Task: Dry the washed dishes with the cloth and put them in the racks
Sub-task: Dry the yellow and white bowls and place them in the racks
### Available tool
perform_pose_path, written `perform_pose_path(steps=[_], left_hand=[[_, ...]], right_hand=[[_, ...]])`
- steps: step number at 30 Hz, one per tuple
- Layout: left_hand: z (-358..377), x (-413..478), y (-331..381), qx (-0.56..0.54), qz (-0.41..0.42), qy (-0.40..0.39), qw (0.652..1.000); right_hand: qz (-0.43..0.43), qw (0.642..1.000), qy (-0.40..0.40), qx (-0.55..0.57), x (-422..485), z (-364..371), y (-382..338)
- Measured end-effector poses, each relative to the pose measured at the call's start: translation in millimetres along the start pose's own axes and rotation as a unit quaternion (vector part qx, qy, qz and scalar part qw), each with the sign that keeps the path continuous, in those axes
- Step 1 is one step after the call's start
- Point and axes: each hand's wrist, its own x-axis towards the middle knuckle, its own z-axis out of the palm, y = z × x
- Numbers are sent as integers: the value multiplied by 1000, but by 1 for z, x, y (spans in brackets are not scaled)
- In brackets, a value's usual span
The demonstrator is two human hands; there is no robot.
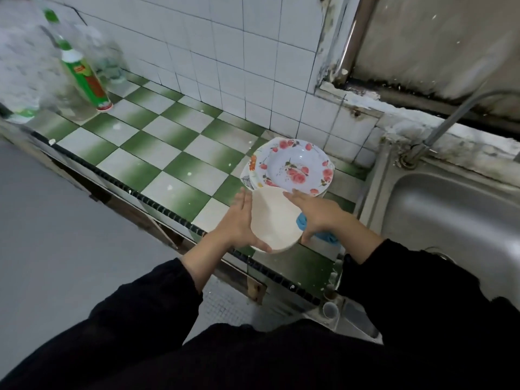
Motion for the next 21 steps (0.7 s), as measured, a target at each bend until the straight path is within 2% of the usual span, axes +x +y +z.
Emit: perform_pose_path(steps=[8,12,16,21], left_hand=[[7,28,-7,41,53,-24,997],[16,33,-11,68,81,14,994],[19,30,-17,19,119,59,991],[26,31,-25,-30,120,88,988]], right_hand=[[10,1000,-9,-26,19,0,0],[-13,999,-10,-33,25,2,-5],[-44,996,8,-75,29,5,-7],[-84,996,27,-17,29,7,10]])
